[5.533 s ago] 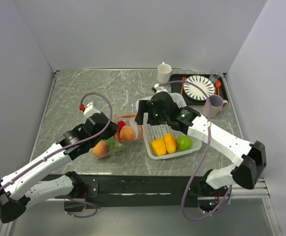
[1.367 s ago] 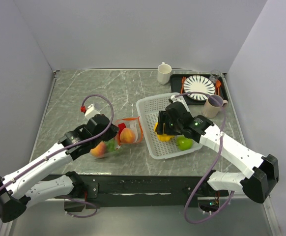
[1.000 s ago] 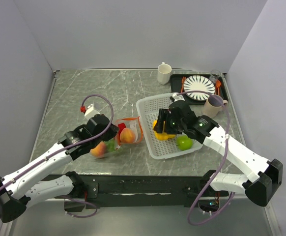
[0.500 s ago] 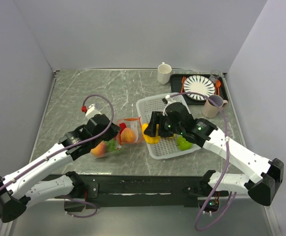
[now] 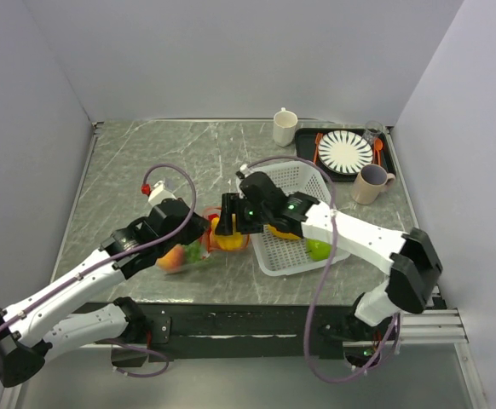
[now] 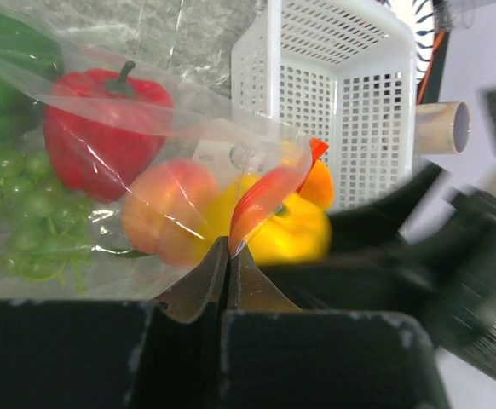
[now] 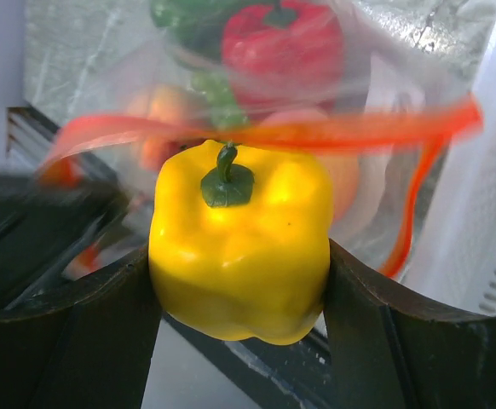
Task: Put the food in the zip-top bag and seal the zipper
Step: Place the fake vegetable in the zipper food storage bag, then adjust the zipper food storage bag at the center of the board.
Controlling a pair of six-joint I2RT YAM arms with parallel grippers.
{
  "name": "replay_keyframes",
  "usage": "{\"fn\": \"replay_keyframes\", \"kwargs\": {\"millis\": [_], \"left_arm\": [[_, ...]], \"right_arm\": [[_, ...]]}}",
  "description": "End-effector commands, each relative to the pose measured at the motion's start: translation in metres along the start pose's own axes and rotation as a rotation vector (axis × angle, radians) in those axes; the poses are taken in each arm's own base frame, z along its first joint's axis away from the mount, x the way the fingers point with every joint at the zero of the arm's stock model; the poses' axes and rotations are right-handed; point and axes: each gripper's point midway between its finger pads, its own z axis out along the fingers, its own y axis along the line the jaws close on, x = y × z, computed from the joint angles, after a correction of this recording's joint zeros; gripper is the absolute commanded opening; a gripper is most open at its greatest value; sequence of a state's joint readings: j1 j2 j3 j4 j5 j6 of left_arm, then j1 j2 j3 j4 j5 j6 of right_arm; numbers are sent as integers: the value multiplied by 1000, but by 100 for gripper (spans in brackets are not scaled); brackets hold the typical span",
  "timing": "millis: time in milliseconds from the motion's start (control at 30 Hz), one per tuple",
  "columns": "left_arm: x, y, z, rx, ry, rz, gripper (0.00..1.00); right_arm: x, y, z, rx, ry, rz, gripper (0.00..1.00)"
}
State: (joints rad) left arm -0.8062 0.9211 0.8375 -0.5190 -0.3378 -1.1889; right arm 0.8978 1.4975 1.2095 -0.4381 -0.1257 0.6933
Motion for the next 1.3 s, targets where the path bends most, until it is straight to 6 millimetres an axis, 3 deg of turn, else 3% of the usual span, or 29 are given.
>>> {"fn": "replay_keyframes", "kwargs": {"millis": [0,133,200,333,400,500,600,633,700,733,767,900,1033,1267], "left_arm": [[-21,-28,-20,101,-46,-30,1],[-27,-29,-24,97,-64,-37,1],[-30,-28,-27,93,-76,-45,1],[-34,-27,-32,94,-91,-50,1],[-39,-23,-36,81,-112,-57,1],[-43,-13,-40,60,-137,-70,1],[-45,-9,-43,57,-156,-82,1],[-47,-8,-44,56,-162,-84,1],[-51,-5,-48,35,-177,-92,1],[-56,-5,-49,34,-198,-88,1],[-58,-7,-51,44,-205,-84,1],[-58,-8,-50,21,-197,-83,1],[-67,-6,-57,22,-235,-104,1],[-75,-9,-63,20,-257,-110,1]], "right_arm": [[-27,42,5,-112,-54,-44,40],[-20,71,13,-201,3,-90,41],[-15,66,21,-152,25,-108,43],[-12,54,21,-104,27,-122,60],[-16,54,13,-92,6,-133,66],[-28,48,-5,-37,-49,-146,82],[-43,35,-32,35,-145,-136,89],[-49,35,-49,30,-191,-130,91],[-51,19,-59,73,-229,-110,94],[-56,21,-73,47,-262,-104,97],[-53,15,-73,48,-254,-107,98],[-55,16,-74,20,-241,-97,97],[-46,-9,-74,114,-217,-70,97],[-10,-21,-52,84,-112,-24,79]]}}
